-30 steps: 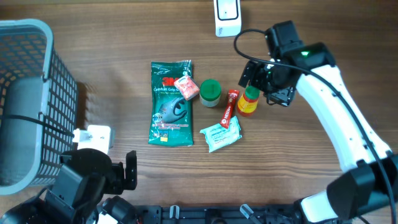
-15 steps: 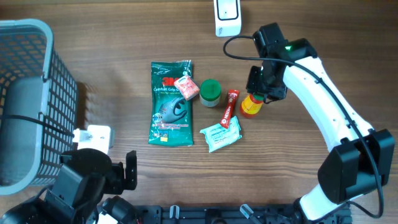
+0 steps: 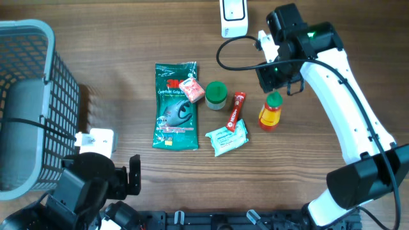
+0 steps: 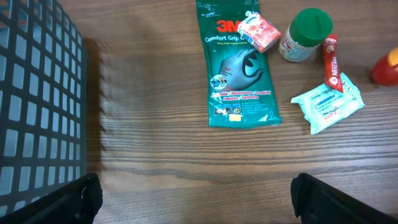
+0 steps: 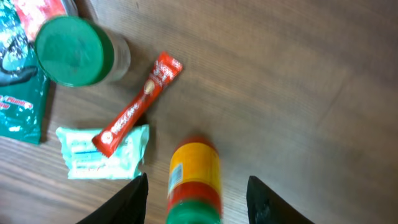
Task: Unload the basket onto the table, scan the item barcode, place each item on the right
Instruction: 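Reach the right gripper to the red sauce bottle and grasp it, then lift the sauce bottle and rotate it to show its label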
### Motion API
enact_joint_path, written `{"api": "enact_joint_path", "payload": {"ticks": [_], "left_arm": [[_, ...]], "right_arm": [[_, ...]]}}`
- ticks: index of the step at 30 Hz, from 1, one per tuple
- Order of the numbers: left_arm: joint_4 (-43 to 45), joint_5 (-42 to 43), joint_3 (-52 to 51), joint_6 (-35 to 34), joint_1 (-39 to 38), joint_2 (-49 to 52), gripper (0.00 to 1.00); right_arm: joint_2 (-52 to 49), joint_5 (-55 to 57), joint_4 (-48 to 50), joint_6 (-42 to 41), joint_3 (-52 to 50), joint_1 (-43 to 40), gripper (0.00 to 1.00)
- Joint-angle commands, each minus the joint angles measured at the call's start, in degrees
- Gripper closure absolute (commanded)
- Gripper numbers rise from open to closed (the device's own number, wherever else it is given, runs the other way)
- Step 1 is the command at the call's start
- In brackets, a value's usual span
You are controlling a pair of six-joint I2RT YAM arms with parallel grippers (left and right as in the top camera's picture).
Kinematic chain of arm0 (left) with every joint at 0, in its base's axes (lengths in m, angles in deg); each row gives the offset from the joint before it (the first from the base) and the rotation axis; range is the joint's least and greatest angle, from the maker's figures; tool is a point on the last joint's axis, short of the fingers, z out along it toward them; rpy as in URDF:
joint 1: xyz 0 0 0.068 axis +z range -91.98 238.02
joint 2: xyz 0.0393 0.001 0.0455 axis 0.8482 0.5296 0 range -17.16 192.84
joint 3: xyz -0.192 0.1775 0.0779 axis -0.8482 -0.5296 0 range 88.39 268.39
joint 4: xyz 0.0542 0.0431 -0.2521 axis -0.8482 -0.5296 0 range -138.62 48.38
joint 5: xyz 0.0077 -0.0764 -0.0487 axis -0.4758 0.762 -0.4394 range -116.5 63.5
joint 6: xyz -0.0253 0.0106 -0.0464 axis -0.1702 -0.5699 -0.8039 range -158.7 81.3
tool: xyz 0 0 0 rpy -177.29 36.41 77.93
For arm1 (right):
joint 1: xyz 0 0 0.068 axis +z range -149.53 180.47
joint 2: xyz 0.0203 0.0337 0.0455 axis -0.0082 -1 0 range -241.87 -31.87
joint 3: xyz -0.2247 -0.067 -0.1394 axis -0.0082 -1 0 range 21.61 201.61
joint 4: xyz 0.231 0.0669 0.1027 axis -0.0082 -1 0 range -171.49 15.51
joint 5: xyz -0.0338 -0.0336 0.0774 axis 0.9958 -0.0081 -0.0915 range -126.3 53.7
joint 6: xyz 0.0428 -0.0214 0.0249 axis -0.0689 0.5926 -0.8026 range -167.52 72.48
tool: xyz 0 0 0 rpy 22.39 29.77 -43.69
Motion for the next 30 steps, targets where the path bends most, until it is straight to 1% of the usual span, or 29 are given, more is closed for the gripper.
{"api": "enact_joint_path", "payload": {"ticks": [1,3,4,5,6,7,8,10,12,14,16,18,19,21,24,26,30], "left_arm": [[0.11,-0.52,0.13,-0.74,0.2,-0.31,0.0],[0.11,-0.52,0.13,-0.74,0.2,-0.31,0.0],[0.11,-0.52,0.13,-0.72,0.2,-0.31,0.0],[0.11,-0.52,0.13,-0.72,0.2,-0.31,0.0],[0.11,-0.52,0.13,-0.74,0.2,-0.31,0.0],[0.11,-0.52,0.13,-0.72,0.2,-0.31,0.0],[0.11,-0.52,0.13,-0.72,0.2,-0.31,0.0],[0.11,-0.52,0.13,-0.74,0.2,-0.31,0.0],[0.11,-0.52,0.13,-0.74,0.2,-0.31,0.0],[0.11,-0.52,0.13,-0.74,0.2,-0.31,0.0],[0.11,-0.52,0.13,-0.74,0.2,-0.31,0.0],[0.11,-0.52,0.13,-0.74,0.2,-0.31,0.0],[0.11,-0.52,0.13,-0.72,0.2,-0.31,0.0],[0.11,-0.52,0.13,-0.74,0.2,-0.31,0.0],[0.13,-0.52,0.13,-0.74,0.2,-0.31,0.0],[0.11,-0.52,0.13,-0.74,0.2,-0.31,0.0],[0.11,-0.52,0.13,-0.74,0.2,-0.31,0.0]], "right_arm": [[-0.57,2.51,2.89,4.44,0.76,-0.24,0.46],[-0.57,2.49,3.58,4.26,0.76,-0.24,0.3],[-0.57,2.47,3.61,2.69,0.76,-0.24,0.16],[-0.57,2.58,3.61,0.44,0.76,-0.24,0.12],[-0.57,2.86,3.58,-1.7,0.76,-0.24,0.1],[-0.48,3.23,3.56,-4.48,0.79,-0.24,0.03],[-0.33,3.8,3.58,-9.09,0.79,-0.24,0.01],[-0.26,4.0,3.54,-17.4,0.79,-0.24,0.0],[-0.28,4.02,3.78,-20.52,0.76,-0.24,0.0],[-0.42,4.04,5.25,-19.37,0.55,-0.24,0.0],[-0.61,4.5,7.5,-14.47,-0.35,-0.26,0.0],[-0.76,7.54,10.75,-10.69,-2.4,-0.26,0.0],[-0.76,9.73,12.85,-10.12,-3.91,-0.31,0.01],[-0.76,9.57,14.47,-10.88,-5.62,-0.59,0.0],[-0.85,3.8,19.15,-6.62,-9.2,-2.32,0.0],[-1.33,2.25,21.22,-6.73,-11.8,-4.24,0.0],[-4.68,-10.03,22.1,-6.49,-13.18,-8.66,0.0]]}}
